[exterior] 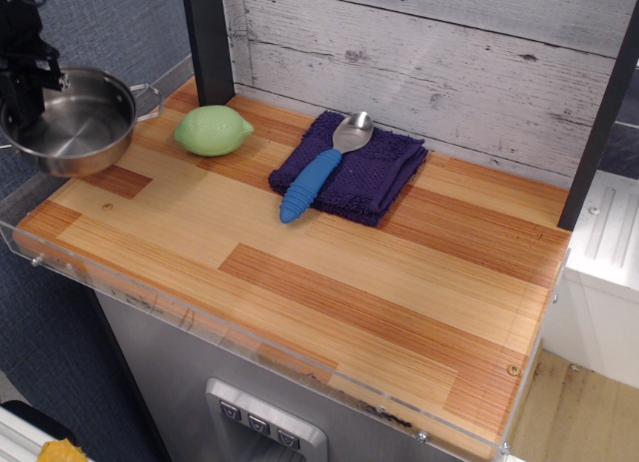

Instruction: Take the pan and place it on the left side of the table

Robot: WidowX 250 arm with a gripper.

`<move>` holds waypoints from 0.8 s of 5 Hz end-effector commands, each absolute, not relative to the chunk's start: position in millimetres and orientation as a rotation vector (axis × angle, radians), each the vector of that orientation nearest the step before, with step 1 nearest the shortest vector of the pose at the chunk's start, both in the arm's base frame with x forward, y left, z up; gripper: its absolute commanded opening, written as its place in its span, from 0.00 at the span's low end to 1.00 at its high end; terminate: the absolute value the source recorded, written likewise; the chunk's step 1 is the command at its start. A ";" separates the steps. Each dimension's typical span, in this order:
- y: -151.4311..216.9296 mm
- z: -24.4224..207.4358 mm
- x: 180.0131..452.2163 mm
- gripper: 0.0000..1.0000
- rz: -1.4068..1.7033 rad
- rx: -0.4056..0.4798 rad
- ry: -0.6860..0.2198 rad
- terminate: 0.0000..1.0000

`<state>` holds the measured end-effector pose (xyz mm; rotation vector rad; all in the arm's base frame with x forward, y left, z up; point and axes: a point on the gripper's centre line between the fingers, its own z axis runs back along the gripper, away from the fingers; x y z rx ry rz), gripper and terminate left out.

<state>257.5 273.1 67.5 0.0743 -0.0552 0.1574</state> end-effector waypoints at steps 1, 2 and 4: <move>237.2 75.0 228.8 0.00 0.052 0.129 -0.093 0.00; 234.7 65.8 230.1 0.00 0.059 0.126 -0.074 0.00; 213.7 49.9 252.2 0.00 0.067 0.109 -0.063 0.00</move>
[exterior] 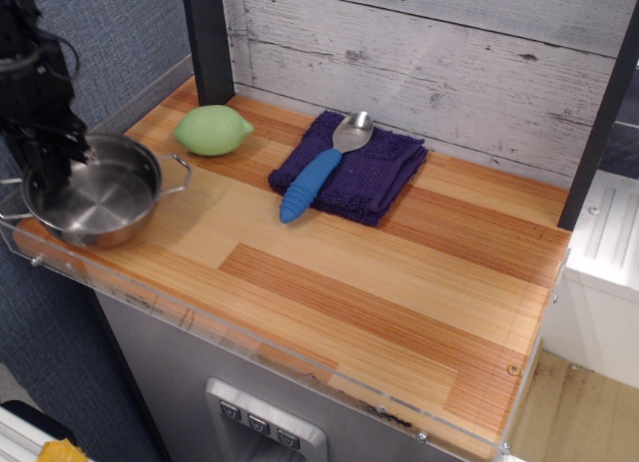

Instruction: Take the pan and place it on the left side of the table

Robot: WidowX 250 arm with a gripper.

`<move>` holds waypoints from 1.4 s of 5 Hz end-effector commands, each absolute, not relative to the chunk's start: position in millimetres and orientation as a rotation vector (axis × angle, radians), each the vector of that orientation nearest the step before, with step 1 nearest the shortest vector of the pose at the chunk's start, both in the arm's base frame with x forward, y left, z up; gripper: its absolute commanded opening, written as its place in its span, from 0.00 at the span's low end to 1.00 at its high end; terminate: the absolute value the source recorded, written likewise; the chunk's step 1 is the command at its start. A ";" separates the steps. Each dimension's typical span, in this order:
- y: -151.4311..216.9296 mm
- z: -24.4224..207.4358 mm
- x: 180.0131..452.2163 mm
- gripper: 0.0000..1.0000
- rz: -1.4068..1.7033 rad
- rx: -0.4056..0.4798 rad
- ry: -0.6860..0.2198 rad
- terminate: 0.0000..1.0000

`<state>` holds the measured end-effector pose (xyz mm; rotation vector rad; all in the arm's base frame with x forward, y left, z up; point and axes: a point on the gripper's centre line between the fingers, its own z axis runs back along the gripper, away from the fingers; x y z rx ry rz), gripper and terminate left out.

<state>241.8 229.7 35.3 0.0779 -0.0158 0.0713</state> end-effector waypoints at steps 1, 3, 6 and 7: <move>203.3 45.2 264.4 0.00 0.054 0.104 -0.070 0.00; 196.0 40.3 265.7 0.00 0.035 0.113 -0.050 0.00; 197.0 103.6 269.4 1.00 0.054 0.106 -0.117 0.00; 171.3 152.5 277.4 1.00 0.002 0.112 -0.194 0.00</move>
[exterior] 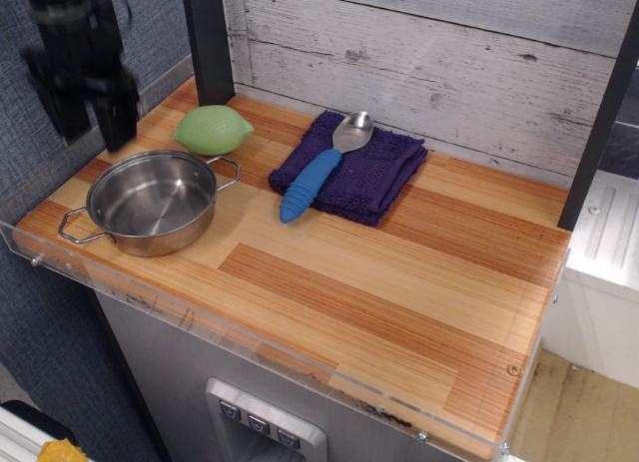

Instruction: Take the pan and place it on the left side of the table

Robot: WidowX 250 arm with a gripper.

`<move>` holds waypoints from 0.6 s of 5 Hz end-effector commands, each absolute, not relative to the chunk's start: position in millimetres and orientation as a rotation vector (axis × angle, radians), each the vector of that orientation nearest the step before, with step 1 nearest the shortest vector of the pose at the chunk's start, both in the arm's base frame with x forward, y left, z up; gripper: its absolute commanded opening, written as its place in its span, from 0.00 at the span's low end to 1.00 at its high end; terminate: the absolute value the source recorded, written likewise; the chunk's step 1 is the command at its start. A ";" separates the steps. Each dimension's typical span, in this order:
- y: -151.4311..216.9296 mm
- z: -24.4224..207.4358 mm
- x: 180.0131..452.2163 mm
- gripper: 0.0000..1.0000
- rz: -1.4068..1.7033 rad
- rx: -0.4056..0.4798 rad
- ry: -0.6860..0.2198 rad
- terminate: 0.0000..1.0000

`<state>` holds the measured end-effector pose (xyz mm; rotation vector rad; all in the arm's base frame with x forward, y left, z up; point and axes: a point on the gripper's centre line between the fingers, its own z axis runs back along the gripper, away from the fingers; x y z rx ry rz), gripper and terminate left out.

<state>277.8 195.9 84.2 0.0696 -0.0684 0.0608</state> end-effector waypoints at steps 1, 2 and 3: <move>132.2 179.6 276.8 1.00 -0.075 0.085 -0.230 0.00; 109.4 177.9 274.5 1.00 -0.111 0.035 -0.207 0.00; 98.0 168.3 271.3 1.00 -0.100 0.033 -0.161 0.00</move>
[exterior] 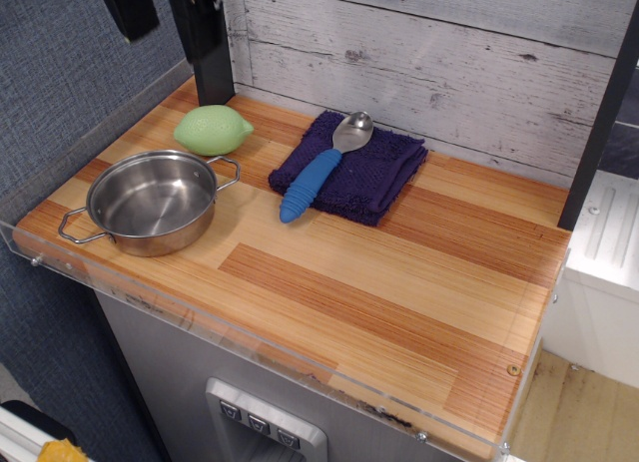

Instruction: Take the pan and place it on the left side of the table

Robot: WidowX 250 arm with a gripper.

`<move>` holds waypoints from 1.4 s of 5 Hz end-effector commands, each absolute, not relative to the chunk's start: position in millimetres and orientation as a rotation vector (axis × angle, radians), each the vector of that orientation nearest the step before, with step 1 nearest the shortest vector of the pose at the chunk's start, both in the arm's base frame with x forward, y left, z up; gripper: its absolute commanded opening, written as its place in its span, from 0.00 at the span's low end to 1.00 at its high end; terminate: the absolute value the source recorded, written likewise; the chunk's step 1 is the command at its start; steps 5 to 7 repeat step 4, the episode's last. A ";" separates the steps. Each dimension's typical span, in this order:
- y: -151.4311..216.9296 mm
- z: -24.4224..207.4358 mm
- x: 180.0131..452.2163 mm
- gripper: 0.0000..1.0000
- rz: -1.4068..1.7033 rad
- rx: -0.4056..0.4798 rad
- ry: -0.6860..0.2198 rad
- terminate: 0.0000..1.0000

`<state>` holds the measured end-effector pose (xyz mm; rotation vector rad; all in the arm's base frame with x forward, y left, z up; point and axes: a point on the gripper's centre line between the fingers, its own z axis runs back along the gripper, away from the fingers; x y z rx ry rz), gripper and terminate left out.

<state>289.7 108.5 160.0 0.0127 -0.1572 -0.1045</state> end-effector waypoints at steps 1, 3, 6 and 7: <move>98.3 162.6 268.2 1.00 -0.101 0.036 -0.138 0.00; 101.7 161.0 263.6 1.00 -0.096 0.089 -0.102 0.00; 101.7 161.0 263.6 1.00 -0.096 0.089 -0.102 1.00; 101.7 161.0 263.6 1.00 -0.096 0.089 -0.102 1.00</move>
